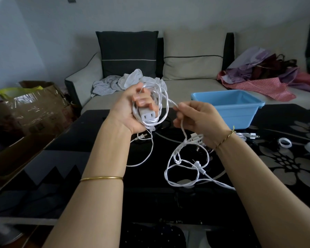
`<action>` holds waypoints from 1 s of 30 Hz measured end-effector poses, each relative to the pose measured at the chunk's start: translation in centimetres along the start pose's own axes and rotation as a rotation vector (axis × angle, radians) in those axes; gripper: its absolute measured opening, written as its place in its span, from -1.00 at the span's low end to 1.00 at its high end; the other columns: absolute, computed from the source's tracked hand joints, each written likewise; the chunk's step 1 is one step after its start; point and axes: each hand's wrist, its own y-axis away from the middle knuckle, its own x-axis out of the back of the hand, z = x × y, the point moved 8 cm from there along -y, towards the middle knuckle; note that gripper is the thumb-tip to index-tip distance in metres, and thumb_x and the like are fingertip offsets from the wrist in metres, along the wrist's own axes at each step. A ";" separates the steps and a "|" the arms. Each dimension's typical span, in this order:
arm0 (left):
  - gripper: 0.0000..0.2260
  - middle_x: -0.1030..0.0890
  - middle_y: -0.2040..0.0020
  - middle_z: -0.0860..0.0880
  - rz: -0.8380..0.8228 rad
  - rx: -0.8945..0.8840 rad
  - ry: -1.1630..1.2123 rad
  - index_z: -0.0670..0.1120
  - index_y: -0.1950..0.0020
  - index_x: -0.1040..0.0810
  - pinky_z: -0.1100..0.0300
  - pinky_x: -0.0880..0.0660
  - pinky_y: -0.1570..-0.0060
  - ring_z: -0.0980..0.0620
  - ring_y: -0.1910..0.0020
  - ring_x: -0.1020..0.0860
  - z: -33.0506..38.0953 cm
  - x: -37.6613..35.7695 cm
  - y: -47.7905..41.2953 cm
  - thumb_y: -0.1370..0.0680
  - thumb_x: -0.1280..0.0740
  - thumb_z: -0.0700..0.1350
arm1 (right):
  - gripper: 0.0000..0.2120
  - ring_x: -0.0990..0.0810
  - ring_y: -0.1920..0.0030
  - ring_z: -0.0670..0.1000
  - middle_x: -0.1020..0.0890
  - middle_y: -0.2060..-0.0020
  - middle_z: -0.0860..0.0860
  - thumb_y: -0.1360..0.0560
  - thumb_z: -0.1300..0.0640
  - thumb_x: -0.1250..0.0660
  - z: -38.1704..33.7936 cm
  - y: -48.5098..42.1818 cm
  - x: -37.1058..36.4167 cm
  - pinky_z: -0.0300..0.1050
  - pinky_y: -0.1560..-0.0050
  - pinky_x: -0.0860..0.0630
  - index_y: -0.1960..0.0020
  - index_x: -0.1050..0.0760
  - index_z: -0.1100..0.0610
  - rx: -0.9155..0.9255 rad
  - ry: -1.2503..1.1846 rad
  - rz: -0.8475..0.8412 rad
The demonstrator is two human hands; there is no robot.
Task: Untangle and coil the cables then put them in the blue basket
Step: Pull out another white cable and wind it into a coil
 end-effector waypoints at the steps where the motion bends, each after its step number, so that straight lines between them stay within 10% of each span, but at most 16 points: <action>1: -0.70 -0.30 0.66 0.09 -0.013 0.036 -0.007 -0.03 0.33 -0.31 0.35 -0.41 0.55 0.16 0.68 -0.31 -0.3 -0.1 0.1 -0.60 -0.18 -0.02 | -0.83 -0.57 0.41 -0.03 -0.51 0.48 -0.02 -0.58 0.22 -0.22 0.1 -0.1 0.6 -0.07 0.06 -0.59 0.16 -0.51 0.20 -0.018 0.001 0.037; 8: -0.80 -0.38 0.64 0.05 -0.166 0.184 0.131 -0.11 0.30 -0.40 0.26 -0.45 0.52 0.11 0.66 -0.37 -1.6 -1.3 0.3 -0.53 -0.21 -0.15 | -0.78 -0.18 0.66 -0.19 -0.37 0.53 -0.01 -0.62 0.11 -0.13 3.1 -0.2 0.4 -0.39 0.72 -0.15 0.19 -0.28 0.12 -0.334 -0.342 -0.027; 18: -0.78 -0.35 0.64 0.06 -0.066 -0.029 0.283 -0.05 0.38 -0.35 0.30 -0.45 0.53 0.14 0.67 -0.34 0.7 -0.5 -0.1 -0.48 -0.21 -0.19 | -0.81 -0.26 0.61 -0.18 -0.37 0.44 0.02 -0.55 0.21 -0.22 3.0 0.1 0.2 -0.41 0.67 -0.21 0.23 -0.40 0.21 -0.290 -0.291 -0.113; 24: -0.72 -0.33 0.65 0.08 -0.008 -0.070 0.113 -0.03 0.33 -0.31 0.39 -0.39 0.47 0.17 0.67 -0.32 0.5 -0.7 0.0 -0.60 -0.17 -0.09 | -0.84 -0.58 0.24 -0.13 -0.63 0.35 -0.08 -0.53 0.15 -0.30 1.1 0.6 -0.6 -0.26 0.09 -0.54 0.21 -0.57 0.09 -0.031 0.456 -0.300; 30: -0.69 -0.29 0.66 0.08 -0.036 -0.069 -0.088 -0.04 0.33 -0.30 0.38 -0.38 0.47 0.18 0.67 -0.30 -0.1 -2.5 0.7 -0.62 -0.14 -0.03 | -0.92 -0.46 0.32 -0.10 -0.50 0.39 -0.13 -0.40 0.08 -0.45 -3.1 1.2 -3.7 -0.33 0.34 -0.32 0.22 -0.61 0.08 0.285 1.269 -0.314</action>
